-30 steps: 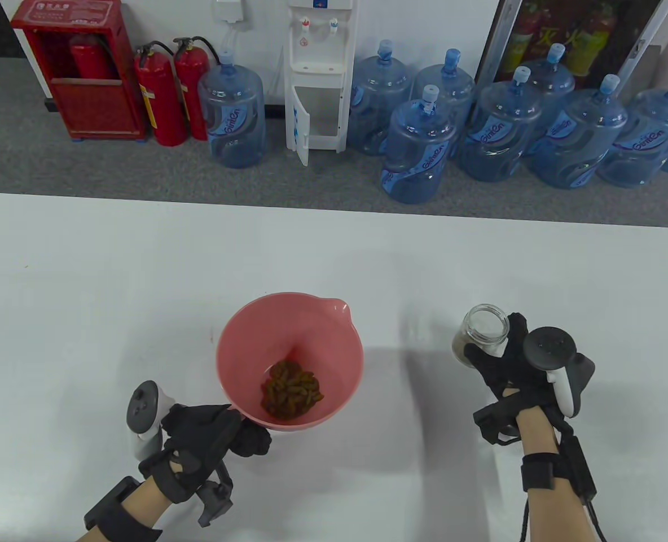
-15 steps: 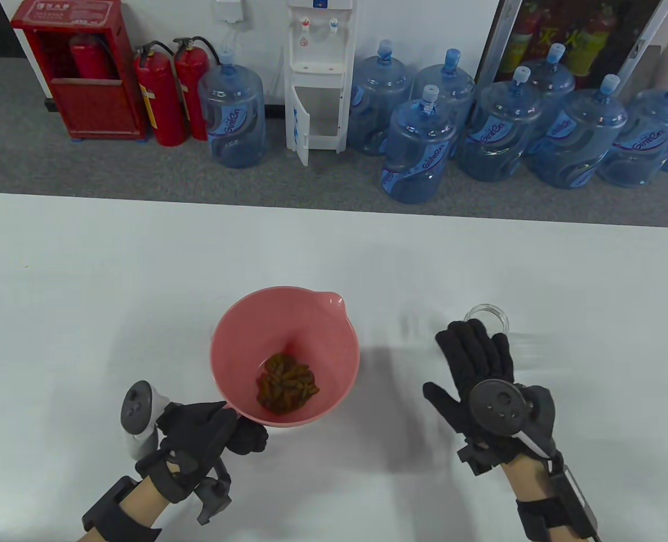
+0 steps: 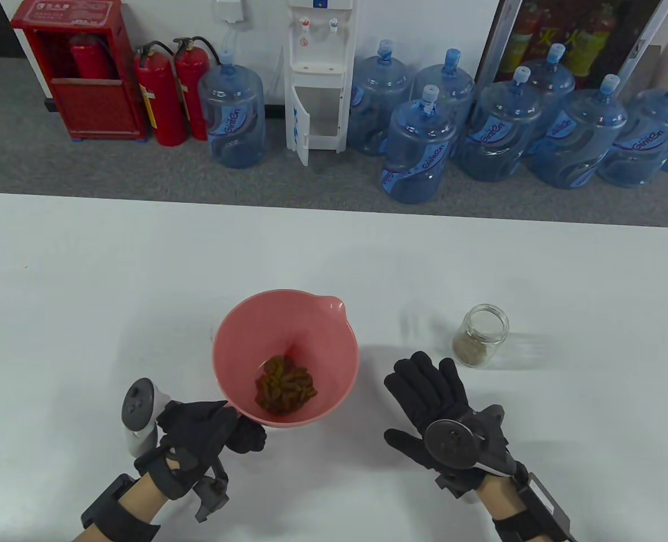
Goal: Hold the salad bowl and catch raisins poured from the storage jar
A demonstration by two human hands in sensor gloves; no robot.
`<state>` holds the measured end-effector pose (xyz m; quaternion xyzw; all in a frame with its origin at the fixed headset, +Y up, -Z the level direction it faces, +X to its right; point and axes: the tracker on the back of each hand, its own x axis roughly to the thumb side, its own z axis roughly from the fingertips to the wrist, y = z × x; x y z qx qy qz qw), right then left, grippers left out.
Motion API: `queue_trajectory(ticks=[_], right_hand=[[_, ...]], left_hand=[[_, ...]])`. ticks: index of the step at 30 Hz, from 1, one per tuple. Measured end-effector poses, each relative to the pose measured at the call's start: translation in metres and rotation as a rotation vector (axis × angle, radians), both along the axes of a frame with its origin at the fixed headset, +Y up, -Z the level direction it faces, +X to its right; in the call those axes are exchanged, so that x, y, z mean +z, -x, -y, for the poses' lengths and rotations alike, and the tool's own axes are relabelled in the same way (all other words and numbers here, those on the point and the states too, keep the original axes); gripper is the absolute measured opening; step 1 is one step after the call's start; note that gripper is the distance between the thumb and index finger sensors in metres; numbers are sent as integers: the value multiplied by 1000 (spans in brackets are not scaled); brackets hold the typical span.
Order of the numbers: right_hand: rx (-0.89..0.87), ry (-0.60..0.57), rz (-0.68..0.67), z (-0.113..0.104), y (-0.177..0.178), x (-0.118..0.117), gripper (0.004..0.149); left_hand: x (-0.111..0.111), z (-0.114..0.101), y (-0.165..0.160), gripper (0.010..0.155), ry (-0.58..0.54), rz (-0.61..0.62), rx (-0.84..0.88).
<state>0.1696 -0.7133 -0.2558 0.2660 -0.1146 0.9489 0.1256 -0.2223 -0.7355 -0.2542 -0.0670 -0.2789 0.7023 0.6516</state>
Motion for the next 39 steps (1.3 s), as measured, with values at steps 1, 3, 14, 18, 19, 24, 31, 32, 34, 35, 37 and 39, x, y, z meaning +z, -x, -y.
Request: queue_trajectory(ticks=[1, 3, 14, 18, 19, 24, 31, 32, 34, 35, 37, 39], right_hand=[[-2, 0, -1, 0, 0, 0, 88], [-16, 12, 0, 1, 0, 0, 87], [-12, -4, 23, -2, 1, 3, 87], [-4, 1, 25, -1, -1, 2, 87], [-6, 7, 28, 0, -2, 2, 87], [-3, 20, 36, 3, -4, 0, 87], [4, 31, 31, 2, -3, 1, 87], [8, 33, 29, 2, -3, 1, 87], [9, 35, 26, 2, -3, 1, 87], [10, 36, 25, 2, -3, 1, 87], [11, 39, 22, 2, -3, 1, 87], [14, 43, 19, 2, -3, 1, 87]], left_hand=[[0, 0, 0, 42, -3, 5, -3], [0, -1, 0, 42, -12, 11, -12], [-24, -11, -11, 42, 64, -6, -40], [-56, -21, -27, 42, 50, -43, -95], [-67, -24, -34, 42, 56, -54, -89], [-110, -22, -61, 43, 71, -94, -84], [-147, -5, -87, 43, 129, -119, -63], [-150, -2, -90, 43, 136, -115, -59], [-154, 3, -94, 43, 148, -109, -61], [-155, 5, -96, 43, 158, -102, -59], [-155, 10, -97, 43, 172, -91, -64], [-154, 15, -97, 43, 177, -81, -69]])
